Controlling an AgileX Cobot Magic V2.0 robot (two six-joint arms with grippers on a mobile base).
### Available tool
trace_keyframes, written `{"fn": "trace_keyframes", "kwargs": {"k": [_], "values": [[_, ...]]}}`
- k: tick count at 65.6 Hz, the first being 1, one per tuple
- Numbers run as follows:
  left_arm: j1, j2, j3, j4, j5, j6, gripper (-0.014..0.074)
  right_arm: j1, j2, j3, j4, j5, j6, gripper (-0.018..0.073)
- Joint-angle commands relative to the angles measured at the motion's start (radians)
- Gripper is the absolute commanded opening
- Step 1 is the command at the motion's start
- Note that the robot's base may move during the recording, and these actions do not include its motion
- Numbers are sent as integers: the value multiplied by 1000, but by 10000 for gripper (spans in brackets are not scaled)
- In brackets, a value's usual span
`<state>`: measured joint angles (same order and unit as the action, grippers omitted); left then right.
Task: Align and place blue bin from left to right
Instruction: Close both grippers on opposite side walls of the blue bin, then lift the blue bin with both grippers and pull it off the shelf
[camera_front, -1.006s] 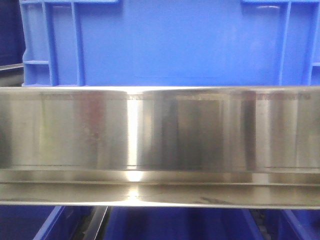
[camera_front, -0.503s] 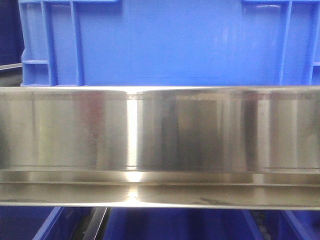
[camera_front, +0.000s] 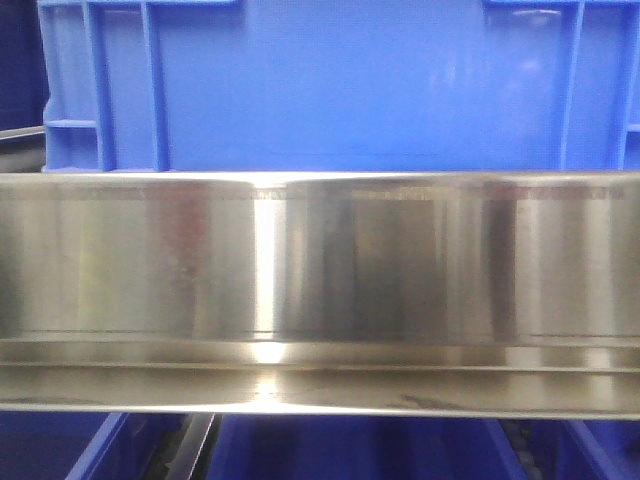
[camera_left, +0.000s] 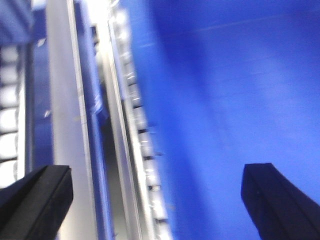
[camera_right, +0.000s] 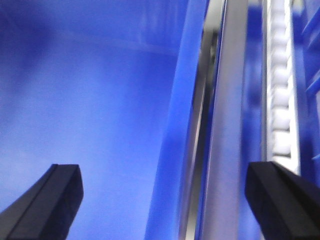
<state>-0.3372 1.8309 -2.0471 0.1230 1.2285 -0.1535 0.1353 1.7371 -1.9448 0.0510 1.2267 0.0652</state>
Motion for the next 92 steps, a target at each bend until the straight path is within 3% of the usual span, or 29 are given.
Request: {"fn": "trace_keyframes", "kwargs": {"k": [1, 37, 44, 50, 56, 63, 67, 70, 92], "values": [[4, 19, -7, -7, -7, -7, 581, 1, 26, -7, -12, -6, 2, 559], [4, 61, -7, -19, -7, -7, 581, 1, 93, -7, -10, -6, 3, 554], [4, 61, -7, -19, -7, -7, 581, 1, 93, -7, -10, -6, 3, 461], [4, 61, -7, -19, -7, -7, 554, 1, 93, -7, -10, -6, 3, 281], [4, 61, -7, -19, -7, -7, 441, 1, 93, -7, -10, -6, 3, 90], [4, 61, -8, -19, -7, -7, 177, 1, 93, -7, -10, -6, 3, -151], [4, 61, -11, -30, -7, -7, -15, 1, 93, -7, -10, -6, 5, -157], [4, 61, -11, -37, -7, -7, -109, 1, 93, -7, -10, -6, 5, -151], [4, 61, -11, -69, -7, -7, -111, 1, 93, -7, 13, -6, 5, -152]]}}
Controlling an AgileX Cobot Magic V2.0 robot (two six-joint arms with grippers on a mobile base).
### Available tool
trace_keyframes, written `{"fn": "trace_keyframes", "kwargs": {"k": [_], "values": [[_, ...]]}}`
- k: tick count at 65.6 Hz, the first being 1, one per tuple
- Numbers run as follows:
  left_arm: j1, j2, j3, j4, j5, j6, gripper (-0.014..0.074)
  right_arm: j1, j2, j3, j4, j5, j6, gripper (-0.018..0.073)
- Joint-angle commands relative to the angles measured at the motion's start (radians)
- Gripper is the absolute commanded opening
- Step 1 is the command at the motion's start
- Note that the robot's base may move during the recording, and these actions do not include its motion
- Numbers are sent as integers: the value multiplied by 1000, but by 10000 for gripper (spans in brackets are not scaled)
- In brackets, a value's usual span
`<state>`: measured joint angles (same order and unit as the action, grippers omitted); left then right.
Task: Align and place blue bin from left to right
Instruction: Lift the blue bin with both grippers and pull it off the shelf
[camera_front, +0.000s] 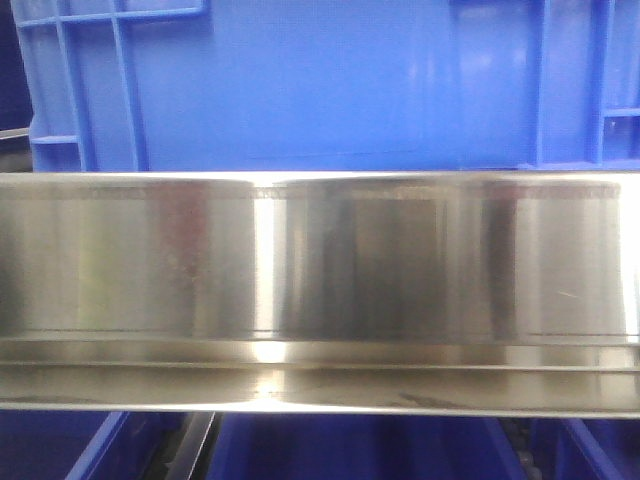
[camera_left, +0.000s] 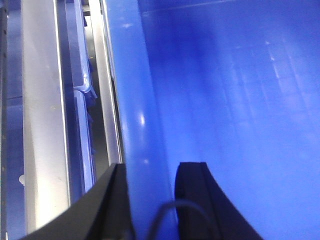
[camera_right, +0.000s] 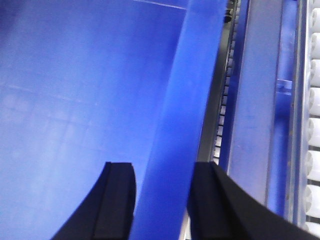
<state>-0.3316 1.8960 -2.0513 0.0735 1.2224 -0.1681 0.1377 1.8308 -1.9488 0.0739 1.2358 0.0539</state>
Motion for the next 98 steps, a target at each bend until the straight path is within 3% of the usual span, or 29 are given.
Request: {"fn": "trace_keyframes", "kwargs": {"k": [1, 36, 48, 57, 74, 87, 98], "values": [[-2, -5, -6, -19, -1, 7, -111, -2, -1, -3, -4, -15, 16, -152], [-17, -76, -152, -51, -1, 7, -111, -2, -96, -5, 36, -15, 16, -152], [-24, -87, -248, -160, -1, 7, -111, -2, -139, -5, 103, -20, 16, -153], [-24, -87, -278, -191, -1, 7, -111, -2, -166, -5, 152, -60, 16, -153], [-24, -87, -278, -192, -1, 7, -111, -2, -202, -5, 174, -86, 16, -153], [-24, -87, -276, -122, -1, 7, -111, -2, -213, -5, 185, -135, 16, -153], [-24, -87, -276, -114, -1, 7, -111, -5, -207, -5, 186, -189, 16, -153]]}}
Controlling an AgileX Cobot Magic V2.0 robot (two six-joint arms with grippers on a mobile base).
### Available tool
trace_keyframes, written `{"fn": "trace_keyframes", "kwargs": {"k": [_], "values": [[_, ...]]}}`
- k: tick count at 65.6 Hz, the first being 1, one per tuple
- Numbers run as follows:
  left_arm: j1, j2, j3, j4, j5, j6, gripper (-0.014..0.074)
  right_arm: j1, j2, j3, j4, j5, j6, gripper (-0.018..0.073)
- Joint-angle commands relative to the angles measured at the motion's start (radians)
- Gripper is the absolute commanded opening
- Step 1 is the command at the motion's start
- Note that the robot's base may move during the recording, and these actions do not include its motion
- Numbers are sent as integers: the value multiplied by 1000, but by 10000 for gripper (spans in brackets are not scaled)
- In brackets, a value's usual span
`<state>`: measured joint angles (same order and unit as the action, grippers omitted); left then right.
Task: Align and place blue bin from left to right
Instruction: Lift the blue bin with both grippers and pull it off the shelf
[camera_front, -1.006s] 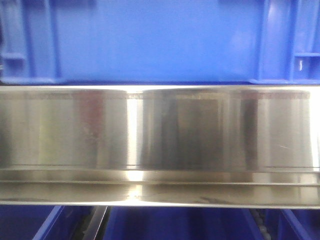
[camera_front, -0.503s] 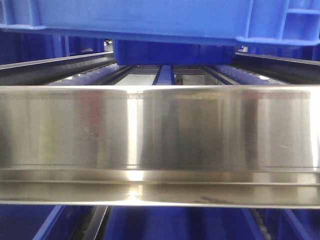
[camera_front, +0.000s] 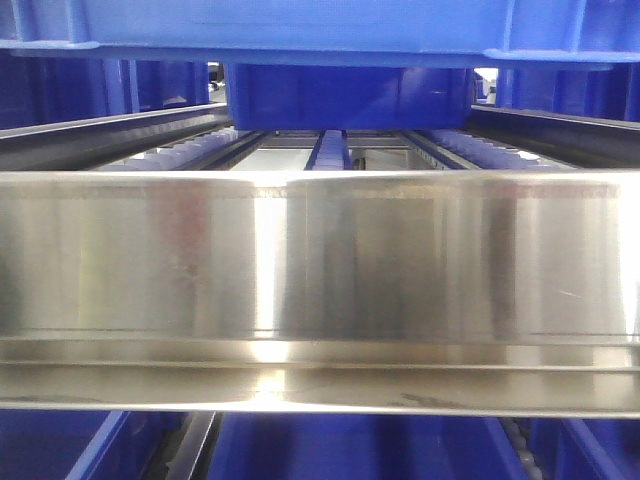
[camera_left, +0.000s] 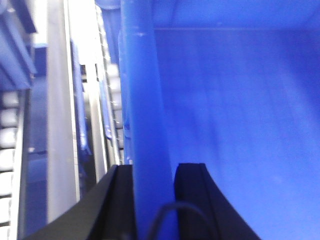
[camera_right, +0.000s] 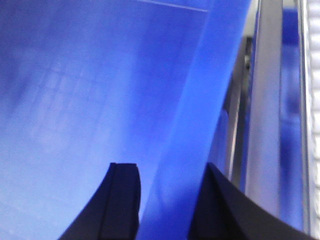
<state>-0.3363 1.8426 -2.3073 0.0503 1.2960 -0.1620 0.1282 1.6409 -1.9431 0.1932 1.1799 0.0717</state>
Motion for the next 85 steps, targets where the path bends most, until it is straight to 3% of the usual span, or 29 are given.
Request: {"fn": "trace_keyframes", "kwargs": {"k": [1, 24, 85], "values": [[-19, -34, -20, -93, -75, 1, -111, 4, -15, -11, 67, -133, -2, -153], [-19, -34, 91, -132, -75, 1, -111, 4, -6, -11, 82, -133, -2, -153], [-19, -41, 1, -126, -75, 1, -111, 4, -6, -11, 82, -112, -2, -153]]}}
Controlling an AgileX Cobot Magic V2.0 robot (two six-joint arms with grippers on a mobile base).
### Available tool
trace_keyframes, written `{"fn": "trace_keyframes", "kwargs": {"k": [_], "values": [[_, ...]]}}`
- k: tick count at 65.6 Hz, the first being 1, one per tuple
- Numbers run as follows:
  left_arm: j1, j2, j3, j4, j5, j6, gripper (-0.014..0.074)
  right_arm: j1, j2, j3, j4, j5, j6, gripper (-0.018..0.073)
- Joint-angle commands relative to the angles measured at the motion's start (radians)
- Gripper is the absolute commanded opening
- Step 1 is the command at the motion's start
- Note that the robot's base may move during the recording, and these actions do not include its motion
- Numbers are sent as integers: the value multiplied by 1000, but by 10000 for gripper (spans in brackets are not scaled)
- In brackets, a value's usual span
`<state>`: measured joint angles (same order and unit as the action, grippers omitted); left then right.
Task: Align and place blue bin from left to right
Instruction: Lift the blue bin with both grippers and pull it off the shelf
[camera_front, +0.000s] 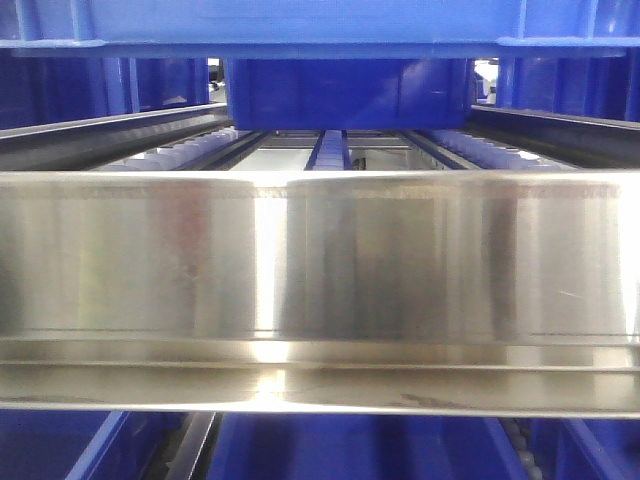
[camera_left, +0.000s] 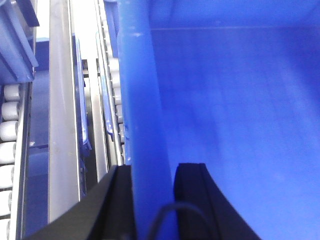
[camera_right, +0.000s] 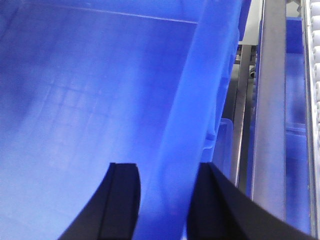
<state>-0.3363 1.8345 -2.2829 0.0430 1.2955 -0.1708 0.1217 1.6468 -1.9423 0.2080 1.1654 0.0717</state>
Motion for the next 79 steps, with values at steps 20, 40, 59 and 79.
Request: {"fn": "trace_keyframes", "kwargs": {"k": [20, 40, 59, 79], "values": [[-19, -33, -23, -103, -74, 10, -111, 11, -12, -12, 67, -107, -2, -153], [-19, -33, -23, -103, -74, 10, -111, 11, -12, -12, 67, -107, -2, -153], [-19, -33, -23, -103, -74, 10, -111, 11, -12, -12, 67, -109, -2, -153], [-19, -33, -23, -101, -74, 10, -111, 11, -12, -12, 67, -111, -2, -153]]}}
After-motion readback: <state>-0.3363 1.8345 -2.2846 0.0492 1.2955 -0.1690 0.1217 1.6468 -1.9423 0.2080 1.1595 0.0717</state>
